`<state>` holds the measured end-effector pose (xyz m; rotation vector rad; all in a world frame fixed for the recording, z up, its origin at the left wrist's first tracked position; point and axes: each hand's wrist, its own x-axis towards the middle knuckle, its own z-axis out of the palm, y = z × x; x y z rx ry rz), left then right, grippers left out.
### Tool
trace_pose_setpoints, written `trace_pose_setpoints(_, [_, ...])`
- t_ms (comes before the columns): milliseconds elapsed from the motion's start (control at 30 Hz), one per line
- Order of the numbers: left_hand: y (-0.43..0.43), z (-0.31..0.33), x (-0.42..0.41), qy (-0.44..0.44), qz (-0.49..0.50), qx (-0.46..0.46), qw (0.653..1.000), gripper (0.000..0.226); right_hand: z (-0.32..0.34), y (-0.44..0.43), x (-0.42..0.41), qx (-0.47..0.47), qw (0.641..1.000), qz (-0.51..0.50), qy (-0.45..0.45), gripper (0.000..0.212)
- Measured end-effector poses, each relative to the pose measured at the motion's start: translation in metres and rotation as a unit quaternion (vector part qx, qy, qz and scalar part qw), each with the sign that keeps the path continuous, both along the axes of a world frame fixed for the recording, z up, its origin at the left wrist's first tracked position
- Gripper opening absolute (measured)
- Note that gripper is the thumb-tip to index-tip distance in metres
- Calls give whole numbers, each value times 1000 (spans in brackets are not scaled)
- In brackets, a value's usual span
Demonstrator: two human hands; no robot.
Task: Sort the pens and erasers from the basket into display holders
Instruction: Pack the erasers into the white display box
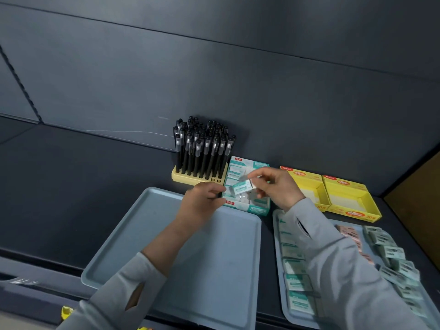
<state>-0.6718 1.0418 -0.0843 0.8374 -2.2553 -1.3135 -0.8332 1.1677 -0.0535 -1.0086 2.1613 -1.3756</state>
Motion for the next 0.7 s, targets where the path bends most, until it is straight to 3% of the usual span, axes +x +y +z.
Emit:
trace_pose_setpoints(167, [3,-4,2,-16,-7,-109,994,27,-7,4,12,64,997,-5,-52,14])
trace_pose_setpoints(400, [3,-11,2,13,-20,-191,981,31,-14,-13,25,160,976,-32,146,20])
trace_pose_setpoints(567, [3,-12,2,9,-43,-269,962,34,-11,-14,27,194,962,-22,190,3])
trace_pose_setpoints(700, [1,-26,-1,-4,-62,-374,925,48,-6,-17,26,211,952,-3,221,6])
